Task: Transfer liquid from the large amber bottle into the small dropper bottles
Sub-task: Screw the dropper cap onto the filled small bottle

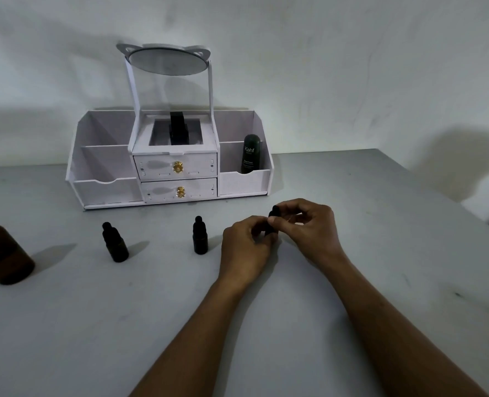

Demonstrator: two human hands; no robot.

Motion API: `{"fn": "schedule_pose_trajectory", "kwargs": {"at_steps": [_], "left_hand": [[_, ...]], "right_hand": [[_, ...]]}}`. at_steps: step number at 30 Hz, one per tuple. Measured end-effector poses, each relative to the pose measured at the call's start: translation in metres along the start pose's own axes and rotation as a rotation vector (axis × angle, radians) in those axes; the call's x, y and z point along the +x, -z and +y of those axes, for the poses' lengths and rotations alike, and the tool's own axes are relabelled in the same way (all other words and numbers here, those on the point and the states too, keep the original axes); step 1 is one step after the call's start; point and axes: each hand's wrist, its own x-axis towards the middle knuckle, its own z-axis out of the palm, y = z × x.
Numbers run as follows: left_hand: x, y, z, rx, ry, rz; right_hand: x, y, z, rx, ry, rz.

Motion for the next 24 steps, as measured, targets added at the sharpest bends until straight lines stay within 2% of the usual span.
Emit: {"fn": "schedule_pose_trajectory", "kwargs": {"at_steps": [4,11,19,24], "left_hand": [[0.0003,0.0,-0.001,0.012,-0.001,-0.002],[-0.0002,0.0004,-0.0009,0.001,0.008,-0.019],[-0.0003,0.0,-0.0007,0.02,-0.002,0.006],[-0.0006,0.0003,0.0,0.008,0.005,-0.013]], "right_hand": [[0.0001,0.0019,0.0002,0.012,-0.011,0.036],[0.0002,0.0016,0.002,-0.034,0.052,-0.031],[-0.0024,-0.0047,-0.0027,-0.043,-0.009,0.079],[-0.0027,0.0009,0.0002,-0.032,0.054,0.022]]}}
